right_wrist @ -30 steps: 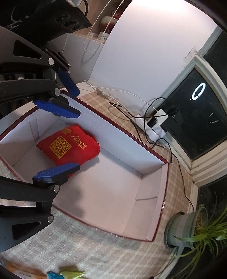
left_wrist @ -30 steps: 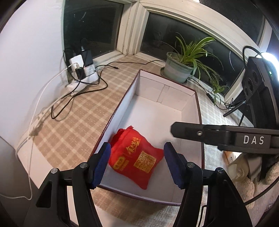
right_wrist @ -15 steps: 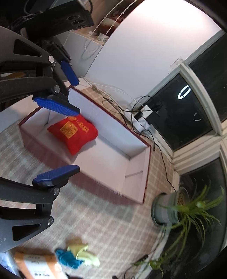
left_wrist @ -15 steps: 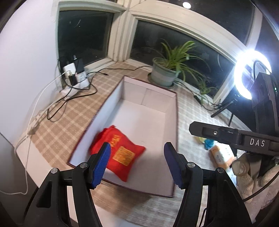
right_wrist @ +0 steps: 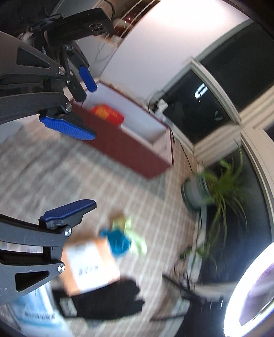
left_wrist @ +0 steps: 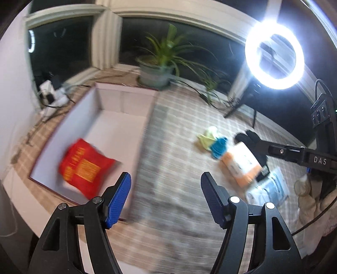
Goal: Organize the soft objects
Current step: 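Move the right gripper back toward the orange-and-white tissue pack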
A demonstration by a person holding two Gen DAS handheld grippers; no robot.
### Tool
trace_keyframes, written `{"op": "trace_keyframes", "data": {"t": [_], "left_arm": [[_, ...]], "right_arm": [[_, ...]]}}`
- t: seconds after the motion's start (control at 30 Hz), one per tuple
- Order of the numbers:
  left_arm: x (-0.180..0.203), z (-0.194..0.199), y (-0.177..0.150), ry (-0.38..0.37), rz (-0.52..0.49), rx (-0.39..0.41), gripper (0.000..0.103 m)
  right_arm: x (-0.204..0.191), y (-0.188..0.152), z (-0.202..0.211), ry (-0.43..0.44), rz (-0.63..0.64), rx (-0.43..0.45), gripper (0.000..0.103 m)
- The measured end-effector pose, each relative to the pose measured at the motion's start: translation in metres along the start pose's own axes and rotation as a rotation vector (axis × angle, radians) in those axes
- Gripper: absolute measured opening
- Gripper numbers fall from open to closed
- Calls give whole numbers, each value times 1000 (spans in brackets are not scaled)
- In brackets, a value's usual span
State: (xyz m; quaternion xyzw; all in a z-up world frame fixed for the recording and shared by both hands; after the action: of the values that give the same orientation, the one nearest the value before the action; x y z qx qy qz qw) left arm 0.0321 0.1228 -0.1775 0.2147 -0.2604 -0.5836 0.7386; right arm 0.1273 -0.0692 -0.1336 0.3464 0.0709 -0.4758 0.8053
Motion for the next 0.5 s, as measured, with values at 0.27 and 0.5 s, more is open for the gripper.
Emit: {"op": "trace_keyframes", "data": {"t": [0.27,0.5], "left_arm": [[64,-27,-22,-52,-14,-74,77],[107,-58,-35,-23,2,-149,77]], "right_arm": [[78,-10,34,-71,-54,-27,55],[127,-7,26,-88,-71,-124,55]]}}
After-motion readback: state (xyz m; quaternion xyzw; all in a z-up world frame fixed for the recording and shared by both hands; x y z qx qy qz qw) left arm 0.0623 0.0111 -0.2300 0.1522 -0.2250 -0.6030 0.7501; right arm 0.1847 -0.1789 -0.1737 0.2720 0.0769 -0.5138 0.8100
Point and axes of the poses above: each gripper's, at about its wrist camera, not at the fingertips, and z roughly against the way its jaws point, x to its right, y to its top, the point moved 3 cm from there along -z, roughly the way its jaws point, and after that the axes turned 5 degrees about y, right-handed, at the moved point
